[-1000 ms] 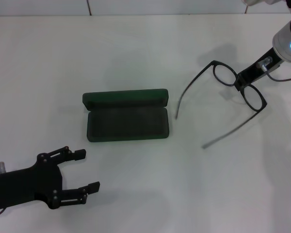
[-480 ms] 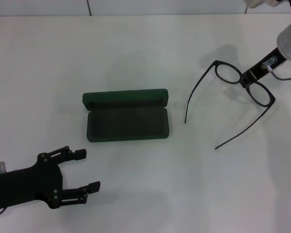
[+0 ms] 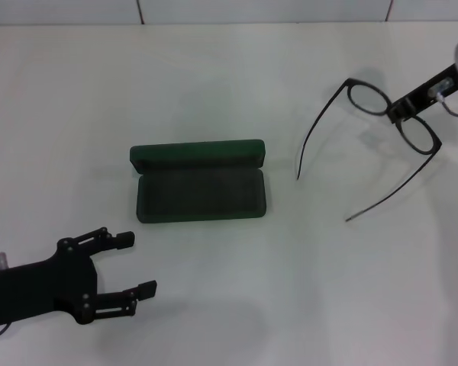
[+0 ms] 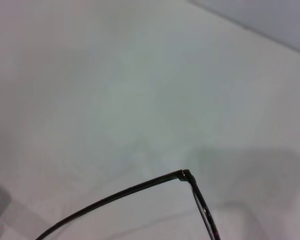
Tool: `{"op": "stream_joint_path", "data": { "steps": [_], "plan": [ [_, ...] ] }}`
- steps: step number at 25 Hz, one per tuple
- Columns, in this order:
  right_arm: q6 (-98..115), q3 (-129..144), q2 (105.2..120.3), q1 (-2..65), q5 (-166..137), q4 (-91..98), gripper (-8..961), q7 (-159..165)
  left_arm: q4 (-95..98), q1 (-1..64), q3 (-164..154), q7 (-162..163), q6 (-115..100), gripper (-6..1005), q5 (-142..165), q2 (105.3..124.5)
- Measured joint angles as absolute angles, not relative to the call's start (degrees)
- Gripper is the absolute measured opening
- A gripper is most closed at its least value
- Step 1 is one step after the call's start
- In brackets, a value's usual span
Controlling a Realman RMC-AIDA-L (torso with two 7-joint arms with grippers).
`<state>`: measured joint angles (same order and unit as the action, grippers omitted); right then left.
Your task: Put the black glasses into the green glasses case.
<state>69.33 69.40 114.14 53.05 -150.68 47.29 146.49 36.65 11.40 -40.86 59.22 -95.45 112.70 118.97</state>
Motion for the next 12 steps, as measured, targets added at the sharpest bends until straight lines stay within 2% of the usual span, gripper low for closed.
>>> {"op": "stream_joint_path", "data": {
  "steps": [8, 12],
  "plan": [
    [70.0, 60.1, 113.62, 46.5, -141.9, 52.5, 85, 139.8, 36.8, 10.7, -40.7, 61.5, -97.7, 877, 107.9, 118.44],
    [70.5, 58.0, 112.77, 43.2, -136.0, 53.7, 79, 135.0, 36.8, 11.0, -40.7, 64.9, -97.9, 876, 106.9, 117.88]
  ]
}}
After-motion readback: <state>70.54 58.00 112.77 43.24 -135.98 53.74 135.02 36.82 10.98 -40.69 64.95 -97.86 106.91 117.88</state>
